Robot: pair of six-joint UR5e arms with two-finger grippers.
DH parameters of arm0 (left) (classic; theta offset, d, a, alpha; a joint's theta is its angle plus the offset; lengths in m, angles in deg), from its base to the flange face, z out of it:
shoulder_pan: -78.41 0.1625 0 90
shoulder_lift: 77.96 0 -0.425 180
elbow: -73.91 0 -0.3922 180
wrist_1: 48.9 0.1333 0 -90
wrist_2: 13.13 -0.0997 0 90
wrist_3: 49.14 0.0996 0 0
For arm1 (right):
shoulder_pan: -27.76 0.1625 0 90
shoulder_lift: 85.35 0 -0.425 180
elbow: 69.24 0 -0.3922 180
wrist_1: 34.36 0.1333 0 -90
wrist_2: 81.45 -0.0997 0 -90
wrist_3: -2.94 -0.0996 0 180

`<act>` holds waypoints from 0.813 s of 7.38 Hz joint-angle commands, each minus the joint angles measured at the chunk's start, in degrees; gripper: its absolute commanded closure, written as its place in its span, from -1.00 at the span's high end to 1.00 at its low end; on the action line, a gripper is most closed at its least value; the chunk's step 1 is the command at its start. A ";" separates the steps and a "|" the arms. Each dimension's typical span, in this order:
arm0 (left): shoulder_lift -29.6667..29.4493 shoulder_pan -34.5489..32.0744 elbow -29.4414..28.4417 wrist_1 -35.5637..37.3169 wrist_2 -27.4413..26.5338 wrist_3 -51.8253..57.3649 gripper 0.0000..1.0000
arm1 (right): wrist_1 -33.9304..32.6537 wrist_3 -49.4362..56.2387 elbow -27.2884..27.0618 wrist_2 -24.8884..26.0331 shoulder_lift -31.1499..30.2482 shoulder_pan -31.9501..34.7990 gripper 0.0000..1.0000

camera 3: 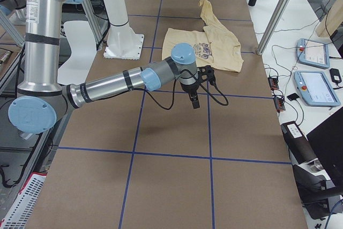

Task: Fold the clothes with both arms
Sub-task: 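Carry the sleeve cuff with the left gripper across the shirt front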

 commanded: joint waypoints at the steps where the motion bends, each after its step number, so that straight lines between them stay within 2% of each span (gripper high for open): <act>1: -19.18 0.29 1.67 25.45 -0.08 -1.72 -1.00 | 0.00 -0.16 0.08 0.00 0.11 -0.07 1.00; 2: -25.79 0.91 -1.04 30.06 -0.08 -4.95 -1.00 | 0.00 -0.25 0.17 0.00 0.11 -0.07 1.00; 3: -32.81 3.09 -7.33 31.23 -0.42 -9.95 -1.00 | 0.00 -0.25 0.26 0.00 0.11 -0.07 1.00; 4: -41.76 6.07 -17.05 31.33 -2.43 -16.17 -1.00 | 0.00 -0.33 0.17 0.00 0.19 -0.07 1.00; 6: -60.30 13.96 -43.12 30.37 -8.57 -28.73 -1.00 | 0.00 -0.51 0.17 0.00 0.19 0.02 1.00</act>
